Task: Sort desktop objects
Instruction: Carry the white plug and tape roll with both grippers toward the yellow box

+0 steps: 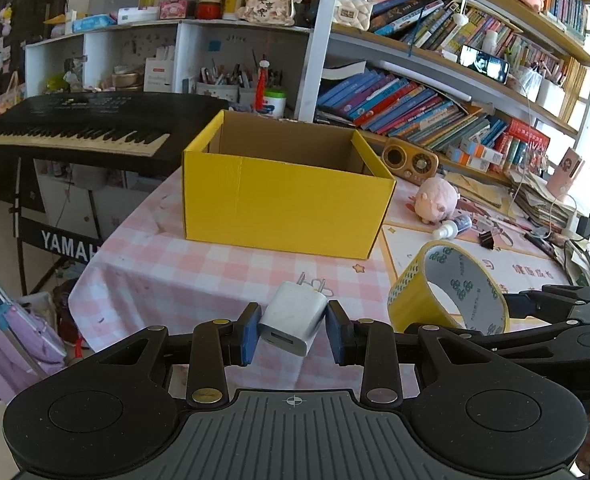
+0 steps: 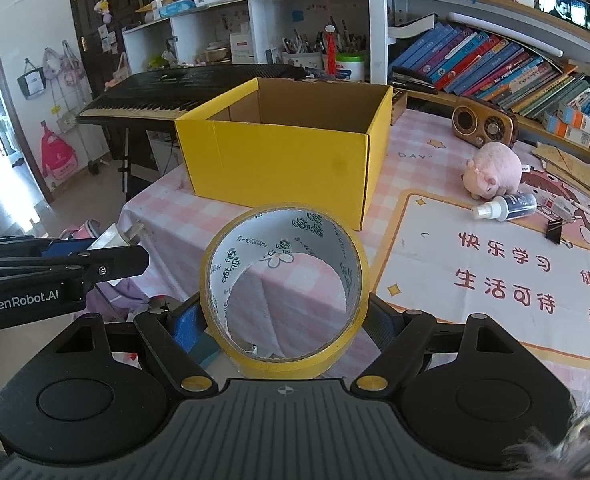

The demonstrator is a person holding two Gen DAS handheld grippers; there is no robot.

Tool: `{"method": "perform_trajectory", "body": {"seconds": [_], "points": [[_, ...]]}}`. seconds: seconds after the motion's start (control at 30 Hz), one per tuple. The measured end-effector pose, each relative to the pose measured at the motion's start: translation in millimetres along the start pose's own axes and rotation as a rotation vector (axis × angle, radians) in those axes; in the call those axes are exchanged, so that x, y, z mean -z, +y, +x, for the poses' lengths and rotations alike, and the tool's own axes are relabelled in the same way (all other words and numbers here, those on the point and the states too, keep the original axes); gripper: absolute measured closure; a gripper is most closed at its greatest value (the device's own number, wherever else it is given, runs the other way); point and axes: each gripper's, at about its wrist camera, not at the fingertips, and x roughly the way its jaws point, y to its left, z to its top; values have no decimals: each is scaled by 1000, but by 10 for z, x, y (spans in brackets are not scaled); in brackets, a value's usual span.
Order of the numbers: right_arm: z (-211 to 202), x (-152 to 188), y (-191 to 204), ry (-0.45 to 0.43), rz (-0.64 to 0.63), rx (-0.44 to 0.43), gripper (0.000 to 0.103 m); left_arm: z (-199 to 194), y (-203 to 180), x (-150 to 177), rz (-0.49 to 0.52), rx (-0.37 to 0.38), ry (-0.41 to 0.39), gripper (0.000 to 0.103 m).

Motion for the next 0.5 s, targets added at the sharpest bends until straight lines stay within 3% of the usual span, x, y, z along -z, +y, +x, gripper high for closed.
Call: {"method": "perform_trajectory", "body": {"seconds": [0.5], "points": [[116, -148, -46, -2, -46, -6, 24, 90, -10, -47, -27, -16, -16, 70]]}}
